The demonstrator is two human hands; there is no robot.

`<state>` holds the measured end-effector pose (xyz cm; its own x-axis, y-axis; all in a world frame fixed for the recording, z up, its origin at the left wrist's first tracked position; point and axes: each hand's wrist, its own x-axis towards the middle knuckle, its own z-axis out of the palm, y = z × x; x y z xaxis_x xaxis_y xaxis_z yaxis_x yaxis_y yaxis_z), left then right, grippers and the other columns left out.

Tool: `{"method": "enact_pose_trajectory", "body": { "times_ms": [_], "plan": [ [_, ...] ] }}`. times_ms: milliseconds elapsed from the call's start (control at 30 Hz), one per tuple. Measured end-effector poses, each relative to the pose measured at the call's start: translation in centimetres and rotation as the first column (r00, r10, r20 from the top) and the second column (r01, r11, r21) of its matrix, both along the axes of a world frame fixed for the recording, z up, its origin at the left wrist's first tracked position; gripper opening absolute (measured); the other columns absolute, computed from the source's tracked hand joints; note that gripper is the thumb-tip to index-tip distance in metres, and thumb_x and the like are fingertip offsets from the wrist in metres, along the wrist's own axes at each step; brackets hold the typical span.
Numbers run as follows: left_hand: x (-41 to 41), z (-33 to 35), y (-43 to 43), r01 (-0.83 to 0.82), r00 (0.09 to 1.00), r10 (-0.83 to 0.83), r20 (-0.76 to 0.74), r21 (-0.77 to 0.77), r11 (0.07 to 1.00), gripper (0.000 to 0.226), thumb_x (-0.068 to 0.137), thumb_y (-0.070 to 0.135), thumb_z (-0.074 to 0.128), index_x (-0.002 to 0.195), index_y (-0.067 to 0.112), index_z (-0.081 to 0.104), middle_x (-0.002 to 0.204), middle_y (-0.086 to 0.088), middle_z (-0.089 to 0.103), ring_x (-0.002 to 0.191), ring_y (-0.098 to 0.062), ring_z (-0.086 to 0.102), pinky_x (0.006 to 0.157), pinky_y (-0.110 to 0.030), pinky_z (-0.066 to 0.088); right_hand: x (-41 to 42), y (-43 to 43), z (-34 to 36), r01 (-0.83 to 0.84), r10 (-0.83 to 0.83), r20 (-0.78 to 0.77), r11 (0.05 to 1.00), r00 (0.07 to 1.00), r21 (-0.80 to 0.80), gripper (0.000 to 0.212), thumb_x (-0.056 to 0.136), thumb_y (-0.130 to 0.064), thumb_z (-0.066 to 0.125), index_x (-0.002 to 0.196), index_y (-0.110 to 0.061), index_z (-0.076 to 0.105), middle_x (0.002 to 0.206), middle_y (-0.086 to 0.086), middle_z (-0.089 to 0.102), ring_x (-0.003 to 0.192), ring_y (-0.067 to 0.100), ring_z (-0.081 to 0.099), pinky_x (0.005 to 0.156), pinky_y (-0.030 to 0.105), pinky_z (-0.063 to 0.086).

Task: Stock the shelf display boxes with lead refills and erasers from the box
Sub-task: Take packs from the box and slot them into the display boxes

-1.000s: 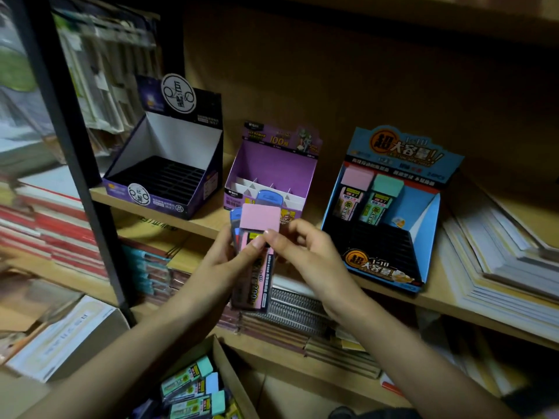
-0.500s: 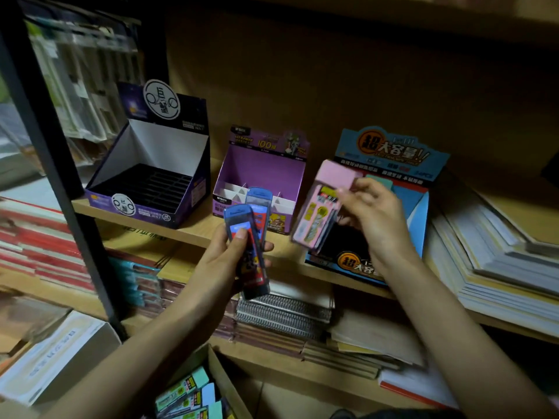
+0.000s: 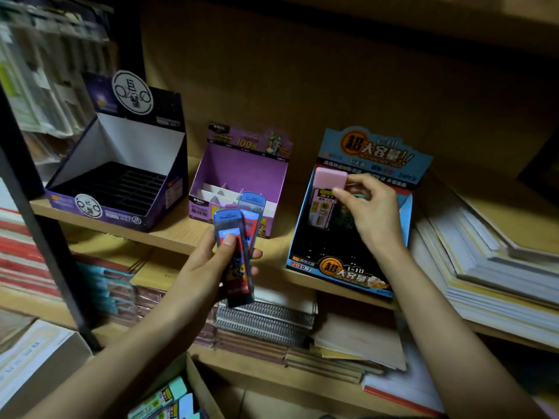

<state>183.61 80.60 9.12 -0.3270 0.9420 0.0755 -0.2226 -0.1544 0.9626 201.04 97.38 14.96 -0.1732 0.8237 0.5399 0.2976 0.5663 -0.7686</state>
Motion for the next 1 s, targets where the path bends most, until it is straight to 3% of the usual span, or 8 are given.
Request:
{"method": "enact_pose_trajectory", "body": {
  "times_ms": [100, 300, 433, 567, 667, 767, 900, 1000],
  "plan": [
    [-0.2, -0.3, -0.1, 0.004, 1.0, -0.004, -0.006, -0.005, 1.0, 0.033, 0.087, 0.041, 0.044, 0.117, 0.036, 0.056, 0.098, -0.002, 0.074, 0.077, -0.014, 0.071, 0.055, -0.023, 0.053, -0.2, 0.3, -0.4, -0.029, 0.028, -0.013, 0.998, 1.0, -0.062, 0.015, 0.081, -0.008, 0.07, 0.093, -0.017, 0.065, 0.087, 0.002, 0.066, 0.083, 0.012, 0.063, 0.071, 0.022, 0.055],
    [0.2, -0.4, 0.1, 0.014, 1.0, -0.014, -0.013, -0.001, 1.0, 0.031, 0.086, 0.041, 0.044, 0.115, 0.036, 0.056, 0.096, -0.002, 0.074, 0.074, -0.013, 0.07, 0.054, -0.023, 0.053, -0.4, 1.2, -1.7, 0.075, -0.067, 0.068, 0.989, 0.995, -0.124, 0.009, 0.084, -0.013, 0.069, 0.089, -0.014, 0.062, 0.069, -0.001, 0.062, 0.069, 0.015, 0.062, 0.067, 0.03, 0.056],
    [0.3, -0.5, -0.1, 0.024, 0.999, -0.024, -0.032, -0.006, 1.0, 0.034, 0.084, 0.043, 0.045, 0.117, 0.037, 0.055, 0.098, -0.002, 0.074, 0.078, -0.015, 0.071, 0.061, -0.025, 0.054, -0.3, 1.2, -1.2, 0.18, -0.172, 0.278, 0.984, 0.945, -0.004, 0.015, 0.084, -0.024, 0.07, 0.077, -0.013, 0.062, 0.067, 0.003, 0.062, 0.067, 0.017, 0.061, 0.058, 0.023, 0.045],
    [0.6, -0.4, -0.1, 0.028, 0.999, -0.029, -0.044, -0.01, 1.0, 0.033, 0.088, 0.039, 0.044, 0.119, 0.033, 0.055, 0.099, -0.005, 0.073, 0.079, -0.017, 0.07, 0.065, -0.029, 0.053, 0.0, -0.7, -0.3, 0.285, -0.358, 0.493, 0.933, 0.793, 0.219, 0.034, 0.09, -0.039, 0.059, 0.071, -0.01, 0.061, 0.066, 0.006, 0.061, 0.067, 0.024, 0.06, 0.058, 0.026, 0.037],
    [0.9, 0.1, -0.3, 0.036, 0.998, -0.036, -0.052, 0.011, 0.999, 0.033, 0.088, 0.036, 0.043, 0.118, 0.03, 0.055, 0.096, -0.008, 0.073, 0.073, -0.016, 0.069, 0.063, -0.025, 0.055, -1.7, -4.3, -0.2, 0.028, -0.032, 0.302, 0.999, 0.953, 0.018, 0.034, 0.092, -0.038, 0.054, 0.07, -0.015, 0.062, 0.061, -0.001, 0.063, 0.06, 0.016, 0.063, 0.061, 0.033, 0.051],
    [1.3, 0.6, -0.6, 0.067, 0.997, -0.065, -0.044, 0.049, 0.997, 0.031, 0.089, 0.032, 0.043, 0.117, 0.03, 0.056, 0.093, -0.012, 0.072, 0.068, -0.015, 0.068, 0.06, -0.022, 0.055, -4.3, -7.9, -1.4, -0.348, 0.375, 0.068, 0.904, 0.925, -0.249, 0.021, 0.091, -0.028, 0.059, 0.072, -0.021, 0.061, 0.063, -0.008, 0.06, 0.058, 0.008, 0.057, 0.058, 0.032, 0.052],
    [1.1, 0.9, -0.8, 0.06, 0.995, -0.054, -0.088, 0.073, 0.996, 0.027, 0.096, 0.023, 0.041, 0.118, 0.025, 0.056, 0.083, -0.006, 0.07, 0.067, -0.014, 0.067, 0.058, -0.021, 0.054, -5.8, -9.6, -2.3, -0.453, 0.444, -0.108, 0.828, 0.89, -0.332, 0.005, 0.09, -0.02, 0.061, 0.092, -0.017, 0.065, 0.079, -0.003, 0.064, 0.057, 0.003, 0.056, 0.052, 0.018, 0.046],
    [0.2, 1.1, -1.3, 0.071, 0.982, -0.056, -0.178, 0.08, 0.994, 0.03, 0.091, 0.024, 0.042, 0.118, 0.016, 0.055, 0.08, -0.005, 0.068, 0.066, -0.016, 0.065, 0.059, -0.022, 0.053, -6.1, -9.9, -1.8, -0.462, 0.472, -0.049, 0.829, 0.88, -0.316, 0.017, 0.094, -0.021, 0.055, 0.078, -0.02, 0.06, 0.062, -0.016, 0.058, 0.052, -0.005, 0.047, 0.055, 0.01, 0.038]
  ]
}}
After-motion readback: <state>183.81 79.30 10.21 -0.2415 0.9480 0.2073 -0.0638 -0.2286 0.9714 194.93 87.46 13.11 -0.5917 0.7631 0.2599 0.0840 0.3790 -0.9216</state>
